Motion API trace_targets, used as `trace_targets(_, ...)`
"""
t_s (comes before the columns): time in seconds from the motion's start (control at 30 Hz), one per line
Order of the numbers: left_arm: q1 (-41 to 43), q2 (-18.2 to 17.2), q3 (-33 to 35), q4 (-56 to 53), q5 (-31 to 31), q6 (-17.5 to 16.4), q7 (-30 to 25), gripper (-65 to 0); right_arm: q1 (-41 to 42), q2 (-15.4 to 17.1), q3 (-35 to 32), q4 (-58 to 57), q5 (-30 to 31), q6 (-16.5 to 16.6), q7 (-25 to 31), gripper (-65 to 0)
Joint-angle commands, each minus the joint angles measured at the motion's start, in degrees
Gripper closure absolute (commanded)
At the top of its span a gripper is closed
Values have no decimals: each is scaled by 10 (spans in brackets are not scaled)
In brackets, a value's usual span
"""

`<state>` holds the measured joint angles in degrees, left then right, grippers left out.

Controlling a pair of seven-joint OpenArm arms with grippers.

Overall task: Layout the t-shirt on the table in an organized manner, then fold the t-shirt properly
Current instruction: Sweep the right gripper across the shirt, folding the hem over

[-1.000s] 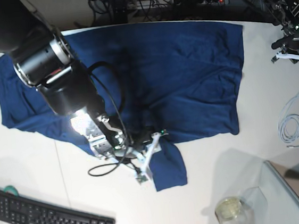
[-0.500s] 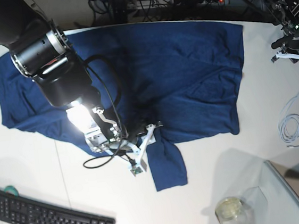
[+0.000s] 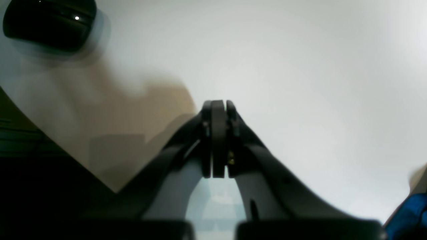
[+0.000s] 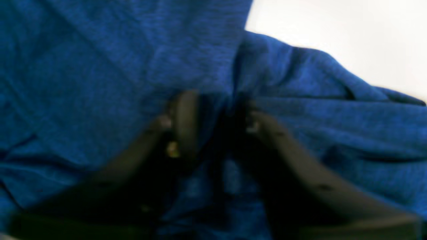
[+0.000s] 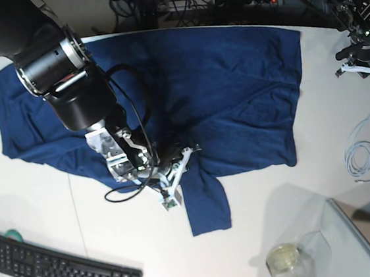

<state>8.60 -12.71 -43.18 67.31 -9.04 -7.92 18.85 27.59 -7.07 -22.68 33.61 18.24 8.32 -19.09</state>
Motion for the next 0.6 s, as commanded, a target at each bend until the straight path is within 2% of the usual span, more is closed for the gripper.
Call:
trace_targets(0.0, -1, -10, -5, 7, -2, 1, -12, 0, 16, -8, 0, 7, 5, 1, 9, -57)
trace_targets(0.1, -1, -11, -6, 6, -2, 1, -12, 0, 17, -9, 0, 18, 5, 2, 9, -23)
trace_targets(0.57, -4, -12, -3, 6, -2, 1, -12, 0, -6, -8, 0, 181, 5, 2, -68, -21)
